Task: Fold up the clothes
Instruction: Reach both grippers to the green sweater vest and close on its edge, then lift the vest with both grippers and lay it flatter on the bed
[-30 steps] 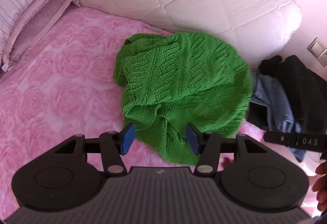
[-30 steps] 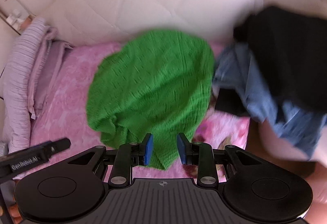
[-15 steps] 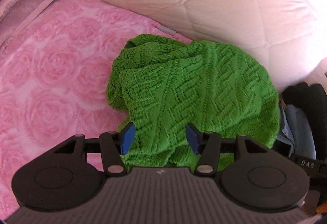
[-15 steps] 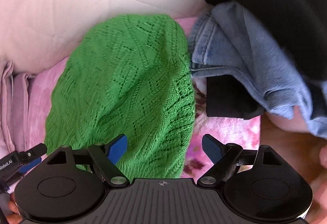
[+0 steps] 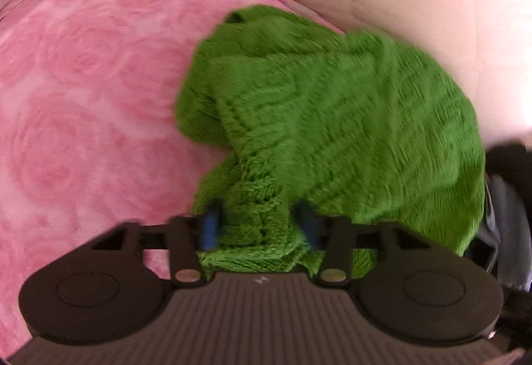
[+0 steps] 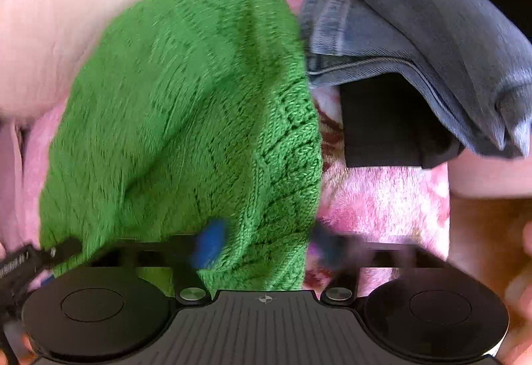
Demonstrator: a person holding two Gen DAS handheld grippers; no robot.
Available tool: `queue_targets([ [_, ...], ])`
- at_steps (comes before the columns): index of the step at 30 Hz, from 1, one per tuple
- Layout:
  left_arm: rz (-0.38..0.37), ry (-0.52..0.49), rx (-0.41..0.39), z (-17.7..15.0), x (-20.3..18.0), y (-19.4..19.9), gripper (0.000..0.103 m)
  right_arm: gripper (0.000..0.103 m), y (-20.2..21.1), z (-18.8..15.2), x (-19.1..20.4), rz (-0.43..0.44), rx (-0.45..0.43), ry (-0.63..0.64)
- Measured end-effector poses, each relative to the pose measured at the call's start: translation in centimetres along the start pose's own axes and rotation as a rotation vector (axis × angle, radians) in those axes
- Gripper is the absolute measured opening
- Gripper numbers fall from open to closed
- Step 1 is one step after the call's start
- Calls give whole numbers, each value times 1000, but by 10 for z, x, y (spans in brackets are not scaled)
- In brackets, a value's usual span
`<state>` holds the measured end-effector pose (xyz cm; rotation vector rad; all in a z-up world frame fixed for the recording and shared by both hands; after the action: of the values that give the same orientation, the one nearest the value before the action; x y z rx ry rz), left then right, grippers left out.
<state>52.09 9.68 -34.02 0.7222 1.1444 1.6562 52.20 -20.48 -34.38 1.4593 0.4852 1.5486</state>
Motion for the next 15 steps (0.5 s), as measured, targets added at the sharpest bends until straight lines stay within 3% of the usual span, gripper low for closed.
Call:
queue_targets([
  [1,-6,0,-13,-1,-1,5,17,16,3,-1,2,7,-1,26],
  [7,-90,62,-82,-8,19,61,12,12,54,-2,39,115,-62,202],
  [11,-85,86,-202,-23,46,127,11,12,99,-10,84,232,-116,346],
  [15,-52,185,-320,-58,95,205,10,11,141,-35,137,381,-129,477],
])
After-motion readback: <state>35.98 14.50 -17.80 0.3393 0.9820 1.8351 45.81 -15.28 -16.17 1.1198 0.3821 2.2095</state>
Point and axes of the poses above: each gripper's, at about its wrist camera, not at the fingertips, and y roughly against the way its jaws point, x to its left, z to its top, the point moved 1 cm from there along -y, roughly the way its jaws point, and after that the axes turned 12 degrees about z, right-handed, at the moved point
